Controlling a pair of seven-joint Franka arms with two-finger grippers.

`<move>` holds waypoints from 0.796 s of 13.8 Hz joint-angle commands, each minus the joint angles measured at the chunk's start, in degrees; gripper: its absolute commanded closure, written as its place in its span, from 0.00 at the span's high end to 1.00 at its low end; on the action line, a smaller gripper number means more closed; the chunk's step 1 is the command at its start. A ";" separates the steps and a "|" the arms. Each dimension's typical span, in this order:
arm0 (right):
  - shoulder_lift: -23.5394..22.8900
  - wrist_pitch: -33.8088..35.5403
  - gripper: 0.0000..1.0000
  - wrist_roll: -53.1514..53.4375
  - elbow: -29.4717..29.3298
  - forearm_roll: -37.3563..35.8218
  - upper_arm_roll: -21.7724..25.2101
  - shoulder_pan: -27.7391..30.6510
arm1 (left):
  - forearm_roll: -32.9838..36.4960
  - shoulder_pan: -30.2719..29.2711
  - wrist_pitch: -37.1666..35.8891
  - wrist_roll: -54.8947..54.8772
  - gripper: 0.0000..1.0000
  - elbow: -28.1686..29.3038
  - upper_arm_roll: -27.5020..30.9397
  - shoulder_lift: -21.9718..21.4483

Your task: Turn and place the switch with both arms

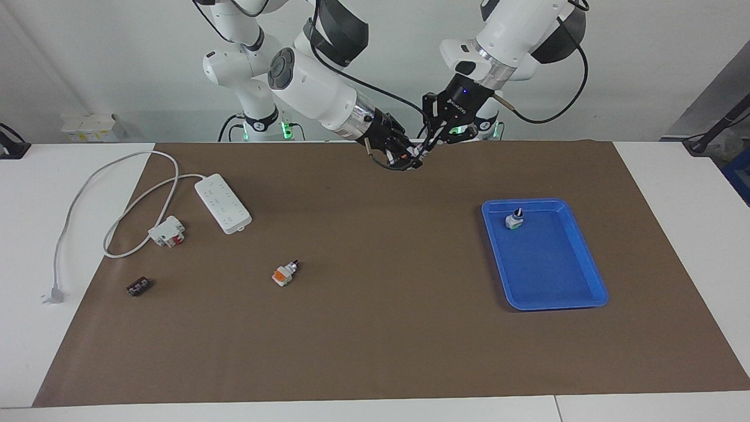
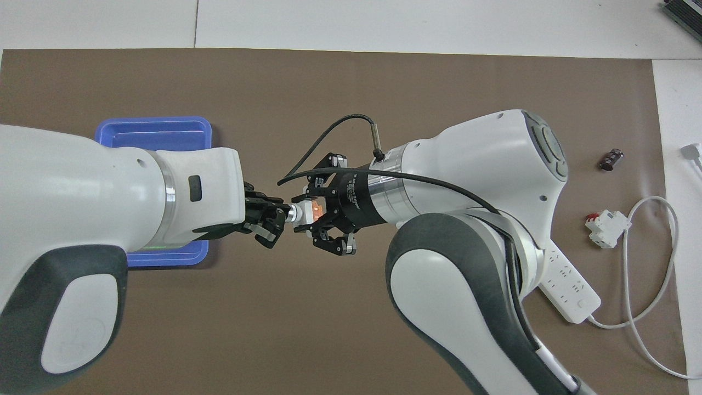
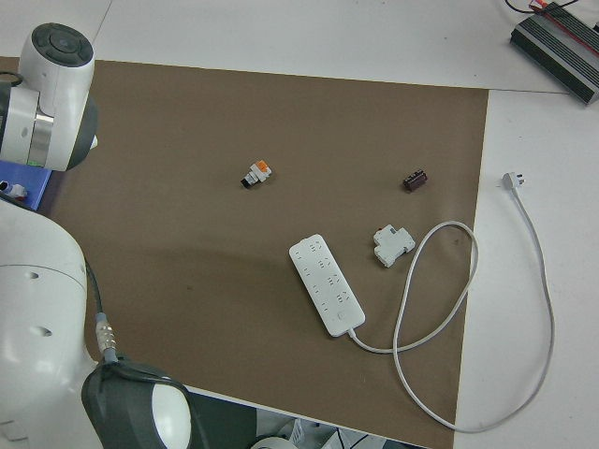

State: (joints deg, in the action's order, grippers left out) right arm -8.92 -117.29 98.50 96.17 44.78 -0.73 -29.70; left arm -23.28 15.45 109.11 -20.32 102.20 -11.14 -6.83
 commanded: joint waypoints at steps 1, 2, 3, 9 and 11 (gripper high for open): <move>2.94 0.74 1.00 -0.33 0.25 -6.96 0.12 0.70 | 2.98 -0.24 0.66 -1.12 0.00 2.47 0.59 -0.91; 3.64 2.49 1.00 -1.55 0.51 -7.68 0.21 1.05 | 3.41 -0.33 0.93 -1.73 0.00 2.65 0.59 -0.91; 4.61 4.24 1.00 -3.56 0.69 -7.69 0.29 1.57 | 3.94 -0.68 1.02 -3.22 0.00 2.74 0.68 -0.99; 9.53 9.62 1.00 -20.24 2.89 -17.75 0.56 4.47 | 15.36 -2.43 5.49 -8.76 0.00 9.84 1.12 -4.06; 9.54 9.45 1.00 -28.15 2.80 -23.31 0.56 5.52 | 16.77 -5.76 5.59 -13.31 0.00 11.52 1.03 -4.77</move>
State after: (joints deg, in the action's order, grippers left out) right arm -0.72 -107.71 78.17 97.32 26.16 0.21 -25.64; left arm -8.25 12.75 112.74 -28.72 109.16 -9.99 -8.17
